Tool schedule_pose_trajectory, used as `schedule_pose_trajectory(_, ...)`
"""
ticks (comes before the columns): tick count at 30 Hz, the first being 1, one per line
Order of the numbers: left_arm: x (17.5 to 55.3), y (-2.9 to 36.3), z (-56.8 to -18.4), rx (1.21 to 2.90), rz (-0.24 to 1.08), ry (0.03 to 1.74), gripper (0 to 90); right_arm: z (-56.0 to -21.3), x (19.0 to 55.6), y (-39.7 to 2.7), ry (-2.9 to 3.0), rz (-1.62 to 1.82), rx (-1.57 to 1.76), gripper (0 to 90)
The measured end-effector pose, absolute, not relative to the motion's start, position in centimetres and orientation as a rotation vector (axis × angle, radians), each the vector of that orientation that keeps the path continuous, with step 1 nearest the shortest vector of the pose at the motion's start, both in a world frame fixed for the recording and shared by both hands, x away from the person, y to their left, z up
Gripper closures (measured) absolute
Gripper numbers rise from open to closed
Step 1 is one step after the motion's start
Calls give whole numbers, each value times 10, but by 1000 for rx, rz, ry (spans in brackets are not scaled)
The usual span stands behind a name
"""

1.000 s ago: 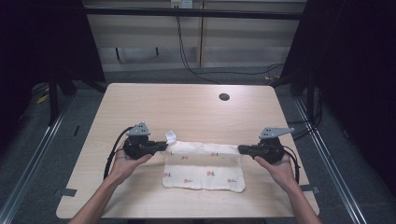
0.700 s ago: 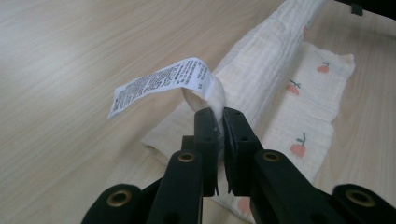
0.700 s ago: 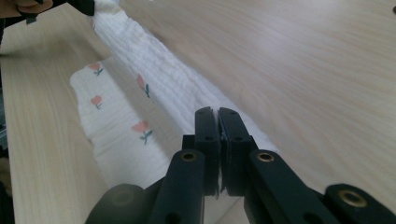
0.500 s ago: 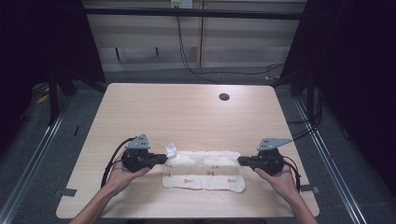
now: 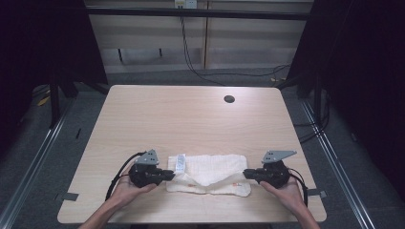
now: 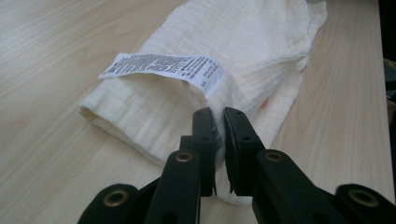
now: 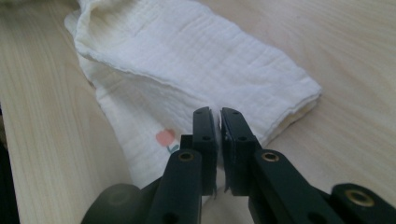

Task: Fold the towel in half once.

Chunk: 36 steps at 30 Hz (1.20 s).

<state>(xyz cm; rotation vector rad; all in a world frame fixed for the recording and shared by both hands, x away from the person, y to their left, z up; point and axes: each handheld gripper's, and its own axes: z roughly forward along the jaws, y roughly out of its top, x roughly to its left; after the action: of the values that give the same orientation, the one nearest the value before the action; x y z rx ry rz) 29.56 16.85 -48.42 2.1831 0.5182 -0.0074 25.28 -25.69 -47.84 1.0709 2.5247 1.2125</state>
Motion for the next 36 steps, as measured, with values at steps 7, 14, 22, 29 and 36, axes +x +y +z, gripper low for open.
schedule_pose_trajectory(7,286,169,-489,2219,-33,472,780,-483,243,-257,2550,1171,1082,814)
schedule_pose_trajectory(14,277,170,-488,2260,-37,463,686,-485,238,-257,2569,1124,1085,774)
schedule_pose_trajectory(22,272,183,-478,2202,-2,482,658,-473,231,-260,2522,1229,1070,710)
schedule_pose_trajectory(29,288,185,-472,2138,13,540,661,-475,244,-255,2460,1170,1130,622)
schedule_pose_trajectory(36,304,168,-483,2198,7,585,652,-475,280,-252,2383,1153,1192,559)
